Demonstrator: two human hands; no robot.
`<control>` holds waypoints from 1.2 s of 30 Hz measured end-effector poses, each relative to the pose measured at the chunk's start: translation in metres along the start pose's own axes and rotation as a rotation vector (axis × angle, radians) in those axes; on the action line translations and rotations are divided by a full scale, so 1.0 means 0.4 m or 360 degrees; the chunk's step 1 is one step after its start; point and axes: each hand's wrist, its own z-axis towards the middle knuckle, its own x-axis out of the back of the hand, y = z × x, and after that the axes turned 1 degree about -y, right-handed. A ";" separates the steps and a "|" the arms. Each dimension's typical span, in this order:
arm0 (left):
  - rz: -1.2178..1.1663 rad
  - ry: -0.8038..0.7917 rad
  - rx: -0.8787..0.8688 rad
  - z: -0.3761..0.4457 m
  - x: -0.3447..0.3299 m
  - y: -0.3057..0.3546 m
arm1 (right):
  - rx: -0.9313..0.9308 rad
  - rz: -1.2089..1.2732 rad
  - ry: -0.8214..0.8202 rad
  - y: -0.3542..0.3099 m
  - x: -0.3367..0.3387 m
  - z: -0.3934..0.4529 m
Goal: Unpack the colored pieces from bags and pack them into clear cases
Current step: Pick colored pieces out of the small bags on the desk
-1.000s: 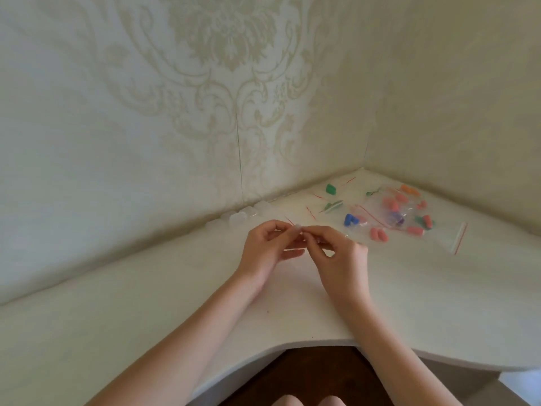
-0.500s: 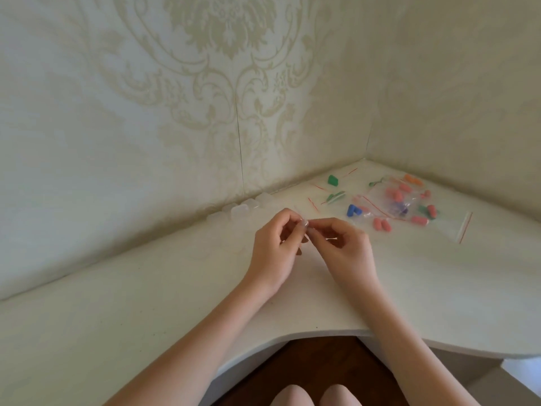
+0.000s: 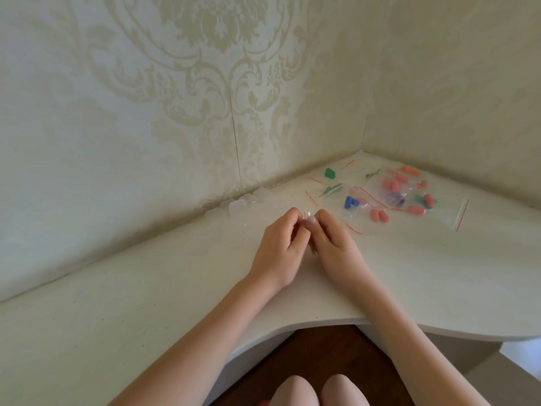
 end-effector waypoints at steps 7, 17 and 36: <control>0.0082 0.0053 -0.0032 -0.004 -0.015 0.003 | 0.0231 -0.0146 0.0038 -0.002 -0.002 -0.010; 0.0323 0.0119 -0.0099 -0.012 -0.022 0.024 | 0.0380 -0.0327 0.0228 -0.002 -0.007 -0.018; 0.1084 0.0403 -0.0279 -0.002 0.003 0.000 | 0.0434 -0.0659 0.0457 -0.007 -0.004 -0.029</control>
